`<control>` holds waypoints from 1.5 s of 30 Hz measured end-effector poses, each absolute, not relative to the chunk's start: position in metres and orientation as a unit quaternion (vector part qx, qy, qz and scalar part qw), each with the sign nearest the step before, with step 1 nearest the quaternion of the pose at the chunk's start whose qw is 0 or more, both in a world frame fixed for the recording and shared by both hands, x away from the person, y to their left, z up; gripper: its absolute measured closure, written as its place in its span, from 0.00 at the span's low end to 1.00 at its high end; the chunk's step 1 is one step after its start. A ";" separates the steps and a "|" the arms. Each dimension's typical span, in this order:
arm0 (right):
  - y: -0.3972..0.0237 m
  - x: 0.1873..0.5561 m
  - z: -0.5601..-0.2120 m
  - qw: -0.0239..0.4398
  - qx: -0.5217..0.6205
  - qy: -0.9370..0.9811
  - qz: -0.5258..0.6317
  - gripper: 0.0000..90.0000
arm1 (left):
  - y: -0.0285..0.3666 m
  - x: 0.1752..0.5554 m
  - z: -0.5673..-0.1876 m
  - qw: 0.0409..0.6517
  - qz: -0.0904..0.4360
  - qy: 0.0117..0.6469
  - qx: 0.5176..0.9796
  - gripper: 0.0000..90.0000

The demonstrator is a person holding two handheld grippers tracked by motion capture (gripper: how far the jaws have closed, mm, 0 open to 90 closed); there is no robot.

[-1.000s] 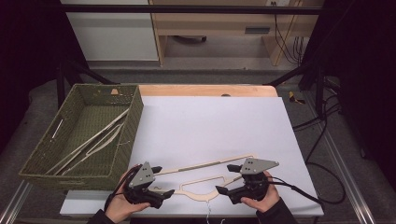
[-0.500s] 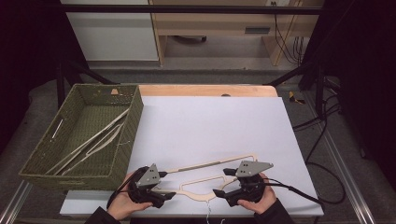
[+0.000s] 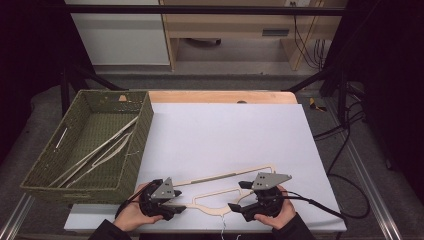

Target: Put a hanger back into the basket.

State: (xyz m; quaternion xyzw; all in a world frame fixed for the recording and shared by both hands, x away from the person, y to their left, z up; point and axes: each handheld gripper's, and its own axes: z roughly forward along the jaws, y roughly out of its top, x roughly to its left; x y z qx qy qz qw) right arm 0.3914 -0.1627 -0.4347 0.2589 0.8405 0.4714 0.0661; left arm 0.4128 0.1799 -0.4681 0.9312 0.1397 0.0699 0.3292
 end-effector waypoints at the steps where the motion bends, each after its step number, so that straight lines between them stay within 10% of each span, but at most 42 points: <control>1: -0.163 0.391 -0.435 0.066 0.259 0.840 0.472 0.24 | 0.180 0.413 -0.469 0.329 0.067 0.142 0.931 0.55; 22: -0.165 0.394 -0.431 0.071 0.263 0.837 0.475 0.22 | 0.177 0.419 -0.467 0.317 0.035 0.092 0.943 0.84; 45: -0.164 0.396 -0.433 0.070 0.264 0.836 0.477 0.22 | 0.174 0.414 -0.465 0.305 0.056 0.072 0.948 0.86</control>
